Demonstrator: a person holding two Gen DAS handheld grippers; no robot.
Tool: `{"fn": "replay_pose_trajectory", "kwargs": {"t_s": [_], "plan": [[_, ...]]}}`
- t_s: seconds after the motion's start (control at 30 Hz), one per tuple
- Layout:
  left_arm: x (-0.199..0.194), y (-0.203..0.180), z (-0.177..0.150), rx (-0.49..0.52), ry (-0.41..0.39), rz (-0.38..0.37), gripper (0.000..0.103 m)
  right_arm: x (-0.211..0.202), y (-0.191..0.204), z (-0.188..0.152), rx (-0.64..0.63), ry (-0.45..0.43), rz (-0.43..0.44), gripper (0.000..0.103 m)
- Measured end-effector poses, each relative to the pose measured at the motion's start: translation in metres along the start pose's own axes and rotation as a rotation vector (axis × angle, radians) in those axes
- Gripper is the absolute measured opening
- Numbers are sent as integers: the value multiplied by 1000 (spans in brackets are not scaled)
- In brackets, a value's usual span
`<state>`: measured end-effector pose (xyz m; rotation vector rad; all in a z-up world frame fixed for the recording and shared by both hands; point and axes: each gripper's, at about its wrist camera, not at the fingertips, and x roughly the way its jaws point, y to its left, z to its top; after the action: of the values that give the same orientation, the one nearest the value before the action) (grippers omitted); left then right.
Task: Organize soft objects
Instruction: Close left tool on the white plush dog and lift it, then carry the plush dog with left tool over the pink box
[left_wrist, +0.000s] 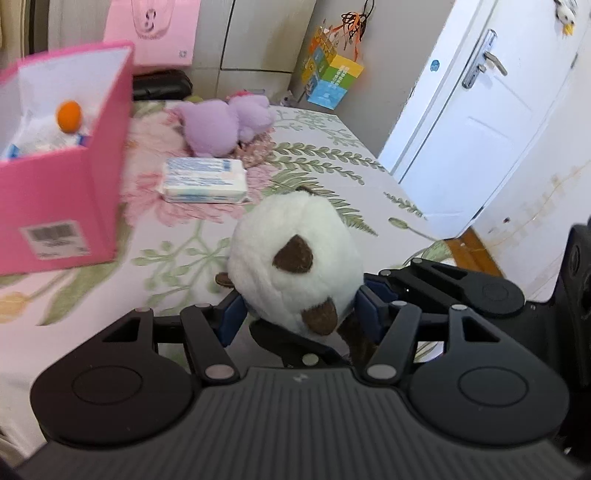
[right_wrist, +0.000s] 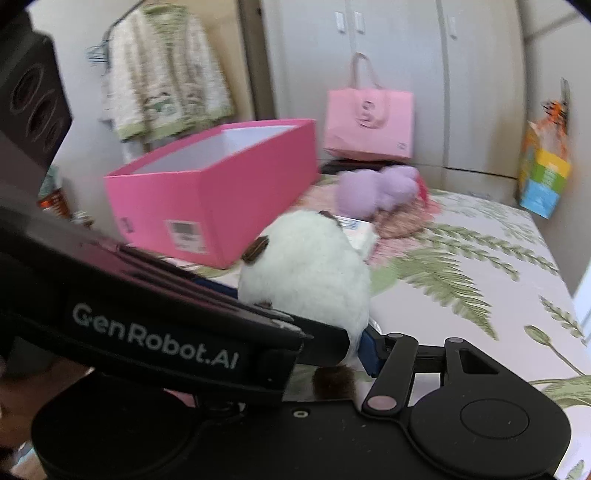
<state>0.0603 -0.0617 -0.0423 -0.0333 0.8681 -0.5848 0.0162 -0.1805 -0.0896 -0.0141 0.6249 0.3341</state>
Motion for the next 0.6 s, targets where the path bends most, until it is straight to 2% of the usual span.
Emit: {"fn": "replay_pose_trajectory", "kwargs": {"t_s": [0.4, 0.6], "plan": [[-76, 25, -10, -14, 30, 60, 62, -26, 60, 16, -62, -12, 160, 64], [-113, 45, 2, -28, -36, 75, 60, -27, 84, 44, -121, -73, 199, 64]]}}
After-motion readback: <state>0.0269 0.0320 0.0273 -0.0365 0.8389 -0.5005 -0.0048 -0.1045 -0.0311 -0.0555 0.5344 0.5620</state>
